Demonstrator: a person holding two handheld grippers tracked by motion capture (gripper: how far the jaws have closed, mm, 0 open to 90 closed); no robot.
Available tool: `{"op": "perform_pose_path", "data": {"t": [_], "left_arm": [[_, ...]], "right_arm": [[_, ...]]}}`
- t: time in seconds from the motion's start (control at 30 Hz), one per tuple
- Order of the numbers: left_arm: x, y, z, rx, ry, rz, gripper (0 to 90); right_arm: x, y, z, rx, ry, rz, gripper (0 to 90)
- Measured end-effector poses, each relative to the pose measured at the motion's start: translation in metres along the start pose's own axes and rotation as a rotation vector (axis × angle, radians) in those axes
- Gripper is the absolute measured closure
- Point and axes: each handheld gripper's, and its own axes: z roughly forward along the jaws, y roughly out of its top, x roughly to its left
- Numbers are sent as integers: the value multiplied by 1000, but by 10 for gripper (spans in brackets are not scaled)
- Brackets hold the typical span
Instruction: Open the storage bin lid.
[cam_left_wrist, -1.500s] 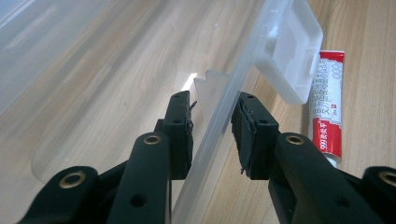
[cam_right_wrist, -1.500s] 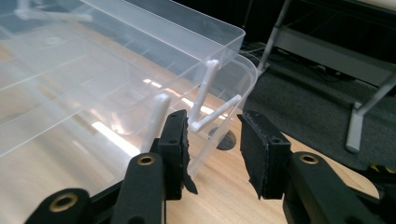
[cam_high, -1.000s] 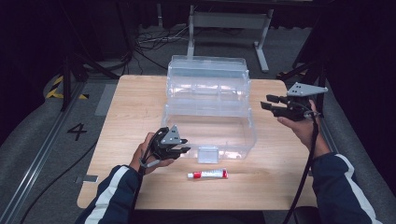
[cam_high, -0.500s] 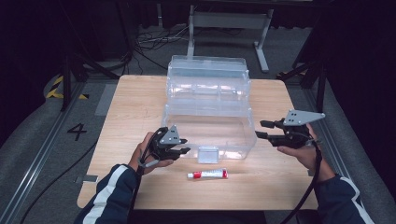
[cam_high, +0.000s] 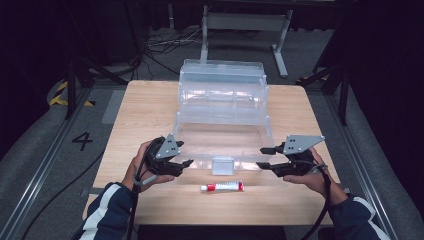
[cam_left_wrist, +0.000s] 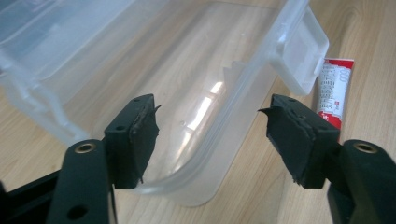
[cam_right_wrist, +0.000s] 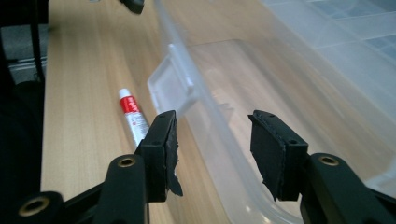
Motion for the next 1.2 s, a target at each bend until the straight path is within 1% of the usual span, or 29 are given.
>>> {"op": "perform_pose_path", "data": {"t": [0.03, 0.07, 0.1, 0.2, 0.3, 0.33, 0.4, 0.43, 0.47, 0.53, 0.57, 0.6, 0.63, 0.67, 0.7, 0.77, 0.83, 0.93, 0.97, 1.0, 1.03, 1.1, 1.13, 1.17, 1.2], "left_arm": [[0, -3, -5, -22, 27, -15, 332], [0, -5, -10, -33, 33, -26, 326], [-1, -7, -14, -35, 44, -28, 309], [0, -14, -24, -28, 73, -34, 300], [0, -24, -27, -26, 74, -50, 296], [0, -24, -27, -26, 74, -50, 296], [0, -33, -28, -8, 62, -54, 291], [0, -37, -27, 8, 65, -50, 278], [0, -41, -26, 27, 69, -48, 278], [1, -48, -24, 50, 65, -50, 271], [2, -53, -22, 64, 61, -56, 270], [3, -57, -20, 73, 56, -60, 268], [5, -64, -18, 80, 50, -76, 263], [5, -64, -18, 80, 50, -76, 264], [7, -69, -16, 83, 36, -97, 264], [8, -79, -12, 94, 24, -118, 263], [11, -86, -10, 98, -1, -143, 263], [15, -91, -9, 90, -10, -171, 265], [16, -92, -7, 90, -10, -168, 265], [16, -92, -7, 90, -10, -168, 265], [17, -95, -4, 96, -20, -180, 265], [16, -98, 2, 118, -21, -178, 265], [16, -100, 4, 123, -24, -178, 265], [16, -100, 4, 123, -24, -178, 265], [16, -103, 7, 131, -36, -187, 265]], "right_arm": [[2, 1, 3, 5, 8, -8, 508], [3, 2, 6, 13, 20, -12, 506], [5, 2, 10, 19, 30, -21, 504], [10, 3, 18, 40, 50, -41, 502], [15, 3, 25, 63, 77, -52, 501], [15, 3, 25, 63, 77, -52, 501], [19, 4, 29, 79, 79, -72, 500], [22, 5, 31, 84, 94, -79, 500], [24, 6, 33, 87, 97, -87, 499], [27, 7, 38, 97, 112, -89, 500], [28, 7, 40, 103, 116, -88, 500], [31, 7, 45, 117, 125, -99, 499], [34, 7, 52, 136, 136, -104, 498], [34, 7, 52, 136, 136, -104, 498], [36, 6, 56, 144, 146, -113, 498], [40, 5, 64, 168, 161, -120, 498], [43, 4, 74, 191, 178, -125, 498], [46, 2, 86, 226, 192, -127, 495], [47, 1, 90, 238, 193, -132, 495], [47, 1, 90, 238, 193, -132, 495], [49, 0, 99, 259, 204, -141, 492], [51, 0, 105, 272, 208, -135, 499], [51, 0, 108, 280, 218, -143, 505], [51, 0, 108, 280, 218, -143, 505], [52, 0, 110, 287, 218, -134, 500]]}}
